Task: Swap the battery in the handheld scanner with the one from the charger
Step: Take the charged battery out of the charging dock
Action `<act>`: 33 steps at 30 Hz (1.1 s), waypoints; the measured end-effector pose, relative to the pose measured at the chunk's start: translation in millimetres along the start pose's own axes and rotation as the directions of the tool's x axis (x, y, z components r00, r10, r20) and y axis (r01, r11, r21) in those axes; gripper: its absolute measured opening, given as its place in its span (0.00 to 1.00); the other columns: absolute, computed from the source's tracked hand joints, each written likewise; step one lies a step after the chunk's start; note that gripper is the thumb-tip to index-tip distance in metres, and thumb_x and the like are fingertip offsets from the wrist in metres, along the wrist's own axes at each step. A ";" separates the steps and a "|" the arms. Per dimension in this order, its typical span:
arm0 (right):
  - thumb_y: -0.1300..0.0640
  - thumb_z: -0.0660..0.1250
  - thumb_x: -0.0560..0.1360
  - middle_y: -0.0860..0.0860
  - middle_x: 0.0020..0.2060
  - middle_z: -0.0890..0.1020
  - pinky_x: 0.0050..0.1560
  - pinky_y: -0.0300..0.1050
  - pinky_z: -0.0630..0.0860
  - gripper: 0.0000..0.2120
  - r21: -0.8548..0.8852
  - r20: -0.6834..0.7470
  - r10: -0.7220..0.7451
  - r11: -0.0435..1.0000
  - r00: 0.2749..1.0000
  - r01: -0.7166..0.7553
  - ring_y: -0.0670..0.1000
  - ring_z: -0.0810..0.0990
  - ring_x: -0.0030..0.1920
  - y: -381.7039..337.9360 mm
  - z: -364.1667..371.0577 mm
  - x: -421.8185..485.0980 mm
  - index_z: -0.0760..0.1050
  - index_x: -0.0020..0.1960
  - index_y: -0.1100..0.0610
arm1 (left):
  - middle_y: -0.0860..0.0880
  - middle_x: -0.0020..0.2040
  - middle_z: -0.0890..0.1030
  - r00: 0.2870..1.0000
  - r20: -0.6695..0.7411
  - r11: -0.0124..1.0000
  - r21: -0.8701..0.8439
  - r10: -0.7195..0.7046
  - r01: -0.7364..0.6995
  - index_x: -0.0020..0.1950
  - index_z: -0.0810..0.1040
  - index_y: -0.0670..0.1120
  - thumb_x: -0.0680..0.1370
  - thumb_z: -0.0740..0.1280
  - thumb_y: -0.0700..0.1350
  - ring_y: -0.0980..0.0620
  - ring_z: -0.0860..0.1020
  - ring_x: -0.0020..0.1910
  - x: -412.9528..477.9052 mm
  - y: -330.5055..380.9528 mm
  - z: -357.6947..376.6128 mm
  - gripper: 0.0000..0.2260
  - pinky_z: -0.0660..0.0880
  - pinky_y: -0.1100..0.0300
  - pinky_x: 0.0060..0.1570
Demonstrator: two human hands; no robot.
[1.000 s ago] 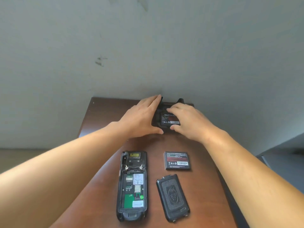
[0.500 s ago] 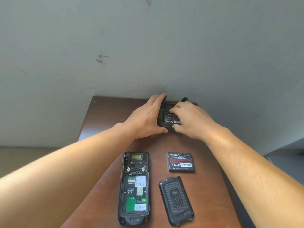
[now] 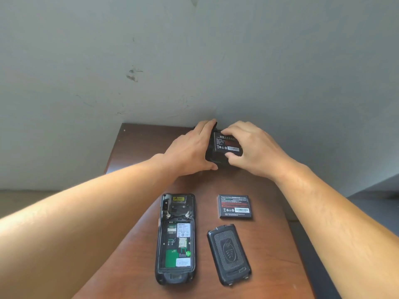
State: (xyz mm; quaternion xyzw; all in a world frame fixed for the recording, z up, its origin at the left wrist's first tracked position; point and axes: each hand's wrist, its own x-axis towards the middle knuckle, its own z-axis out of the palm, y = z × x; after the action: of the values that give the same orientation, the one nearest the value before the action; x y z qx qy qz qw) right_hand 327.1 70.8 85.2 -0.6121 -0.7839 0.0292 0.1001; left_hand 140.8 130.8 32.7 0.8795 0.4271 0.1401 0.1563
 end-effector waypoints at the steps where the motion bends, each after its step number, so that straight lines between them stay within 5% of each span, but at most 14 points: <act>1: 0.52 0.72 0.71 0.49 0.61 0.80 0.58 0.53 0.77 0.25 0.001 -0.002 -0.009 1.000 1.000 0.009 0.53 0.77 0.60 -1.6 -3.0 -1.5 0.76 0.67 0.54 | 0.49 0.80 0.59 1.000 0.005 1.000 0.011 -0.006 0.006 0.82 0.47 0.48 0.64 0.79 0.61 0.41 0.71 0.72 -1.6 0.2 -2.7 0.57 0.76 0.43 0.60; 6: 0.51 0.73 0.70 0.48 0.60 0.80 0.56 0.56 0.79 0.25 -0.024 -0.002 -0.060 0.998 0.998 0.060 0.53 0.77 0.61 -17.7 -24.5 -20.4 0.76 0.67 0.54 | 0.49 0.82 0.56 1.000 -0.007 0.997 0.071 -0.024 0.024 0.82 0.48 0.52 0.66 0.79 0.59 0.41 0.64 0.77 -30.8 0.2 -33.7 0.55 0.73 0.41 0.66; 11: 0.52 0.71 0.72 0.47 0.63 0.79 0.55 0.50 0.79 0.26 -0.113 0.063 -0.192 0.974 0.979 0.198 0.51 0.75 0.64 -51.7 -42.6 -50.3 0.75 0.69 0.53 | 0.54 0.64 0.82 0.991 0.057 0.982 0.147 -0.125 0.116 0.71 0.68 0.61 0.74 0.68 0.55 0.45 0.78 0.63 -91.7 8.0 -66.9 0.26 0.78 0.48 0.56; 16: 0.56 0.69 0.69 0.46 0.61 0.81 0.52 0.53 0.82 0.24 -0.118 0.124 -0.354 0.922 0.927 0.368 0.52 0.78 0.63 -98.0 -46.4 -79.7 0.77 0.65 0.52 | 0.56 0.41 0.87 0.951 0.080 0.872 -0.382 -0.298 0.305 0.49 0.86 0.56 0.76 0.71 0.48 0.55 0.85 0.43 -162.6 26.4 -78.0 0.05 0.81 0.58 0.44; 20: 0.54 0.67 0.68 0.45 0.60 0.82 0.49 0.53 0.82 0.23 -0.113 0.137 -0.460 0.873 0.877 0.475 0.51 0.80 0.62 -125.0 -45.6 -96.2 0.79 0.63 0.51 | 0.46 0.47 0.88 0.911 0.217 0.578 -0.715 -0.350 0.392 0.51 0.86 0.49 0.78 0.72 0.46 0.49 0.87 0.48 -200.5 35.9 -91.1 0.05 0.82 0.62 0.44; 23: 0.51 0.59 0.67 0.44 0.58 0.83 0.47 0.50 0.81 0.25 -0.126 0.117 -0.552 0.816 0.825 0.564 0.50 0.80 0.62 -139.4 -40.7 -104.8 0.79 0.63 0.49 | 0.42 0.48 0.87 0.907 0.274 0.437 -0.806 -0.321 0.398 0.53 0.86 0.45 0.76 0.75 0.46 0.50 0.87 0.46 -218.7 37.7 -97.6 0.08 0.82 0.61 0.47; 26: 0.52 0.66 0.67 0.42 0.58 0.84 0.48 0.44 0.74 0.24 -0.144 0.079 -0.600 0.783 0.796 0.605 0.50 0.79 0.63 -148.0 -38.4 -112.4 0.79 0.63 0.48 | 0.41 0.49 0.87 0.897 0.319 0.301 -0.862 -0.307 0.409 0.61 0.82 0.45 0.74 0.76 0.40 0.49 0.87 0.47 -233.6 38.9 -97.8 0.15 0.82 0.59 0.49; 29: 0.52 0.65 0.69 0.42 0.58 0.84 0.50 0.44 0.73 0.22 -0.147 0.040 -0.627 0.767 0.778 0.625 0.51 0.79 0.65 -153.8 -37.1 -120.9 0.79 0.63 0.48 | 0.42 0.48 0.86 0.894 0.355 0.216 -0.883 -0.273 0.417 0.66 0.78 0.48 0.75 0.74 0.35 0.46 0.86 0.49 -247.7 37.5 -95.5 0.21 0.82 0.56 0.52; 33: 0.54 0.74 0.70 0.46 0.66 0.81 0.61 0.58 0.78 0.28 -0.098 -0.082 -0.564 0.825 0.822 0.556 0.53 0.72 0.75 -154.2 -34.7 -129.2 0.76 0.70 0.53 | 0.43 0.47 0.83 0.876 0.369 0.125 -0.898 -0.312 0.423 0.66 0.79 0.51 0.74 0.74 0.33 0.47 0.85 0.48 -261.9 36.9 -88.8 0.23 0.82 0.56 0.51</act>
State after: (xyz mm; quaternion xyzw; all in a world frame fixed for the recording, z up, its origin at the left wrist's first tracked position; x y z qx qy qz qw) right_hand 216.5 -95.0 129.5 -0.3587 -0.9230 -0.0616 0.1250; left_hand -22.8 -85.3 98.7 0.4639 0.4424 0.2893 0.7109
